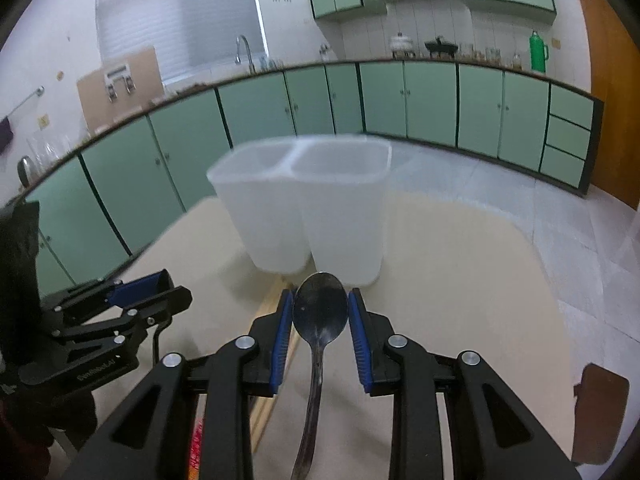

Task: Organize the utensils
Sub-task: 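Close the right tool on the silver spoon while the left tool closes on the black spoon, then lift both spoons and carry them over the white utensil holder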

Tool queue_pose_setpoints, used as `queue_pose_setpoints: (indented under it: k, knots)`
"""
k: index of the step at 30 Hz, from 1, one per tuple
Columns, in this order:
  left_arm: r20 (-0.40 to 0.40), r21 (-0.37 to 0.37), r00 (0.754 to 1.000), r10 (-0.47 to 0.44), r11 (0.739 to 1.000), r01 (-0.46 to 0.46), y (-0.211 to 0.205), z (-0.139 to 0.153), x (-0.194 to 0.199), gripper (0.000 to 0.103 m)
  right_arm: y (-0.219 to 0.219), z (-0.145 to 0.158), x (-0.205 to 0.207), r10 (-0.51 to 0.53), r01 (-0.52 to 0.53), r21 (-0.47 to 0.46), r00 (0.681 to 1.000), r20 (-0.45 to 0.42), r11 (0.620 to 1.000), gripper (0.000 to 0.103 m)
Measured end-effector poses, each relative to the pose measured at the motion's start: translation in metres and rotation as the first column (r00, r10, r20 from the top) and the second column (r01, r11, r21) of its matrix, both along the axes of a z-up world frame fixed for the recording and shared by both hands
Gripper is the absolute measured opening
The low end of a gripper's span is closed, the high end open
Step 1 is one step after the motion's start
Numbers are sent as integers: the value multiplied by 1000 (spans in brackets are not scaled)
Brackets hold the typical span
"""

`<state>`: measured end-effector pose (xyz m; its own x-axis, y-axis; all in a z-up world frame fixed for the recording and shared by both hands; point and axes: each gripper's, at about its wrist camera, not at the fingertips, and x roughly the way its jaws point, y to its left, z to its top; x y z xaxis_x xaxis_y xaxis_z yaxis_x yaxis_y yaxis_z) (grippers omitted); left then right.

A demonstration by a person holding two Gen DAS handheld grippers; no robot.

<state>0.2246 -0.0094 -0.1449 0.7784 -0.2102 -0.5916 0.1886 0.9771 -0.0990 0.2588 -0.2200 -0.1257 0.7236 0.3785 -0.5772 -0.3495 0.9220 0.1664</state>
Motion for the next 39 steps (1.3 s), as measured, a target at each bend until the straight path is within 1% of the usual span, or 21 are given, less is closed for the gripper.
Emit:
queue_pose_setpoints:
  k: [1,9,11,13,17,20,24,27,31,34,39]
  knots:
    - [16,0,1000,1,1000,-1,8,5,7,34,2,3,-5,1,-1,2,1000,12,1000,28]
    - [133,-1,991,6,1000,-6,2,31,-6,34,-9,29,-14,3,-7,43,995,96,999,28]
    - [161,-11,987,6,1000,-4,2,38,-9,34,-10,40,-14,2,-8,46,992,126,999,28]
    - [198,-19,980,3,1000,0,-1,53,-8,34,-10,53,-14,6,-15,60,989,149,998,28]
    - [280,-27,960,0,1000,8,-8,84,1,34,-13,82,-6,6,-24,89,980,199,996,28]
    - [353,-26,935,1,1000,9,-17,110,18,34,-14,102,4,-14,-9,92,968,250,996,28]
    - [413,-13,911,15,1000,-11,-29,128,45,34,-14,121,30,-50,15,124,957,285,992,28]
    - [434,-17,900,35,999,-31,-36,133,71,34,-13,126,55,-97,57,139,946,309,989,28]
    - [443,-18,894,64,998,-63,-41,130,103,34,-9,119,82,-146,106,138,936,319,985,28]
    - [427,-6,901,75,997,-80,-44,121,125,34,-4,108,100,-170,141,111,931,324,984,28]
    - [378,22,923,70,996,-85,-42,99,148,34,4,86,118,-166,148,82,943,289,986,28]
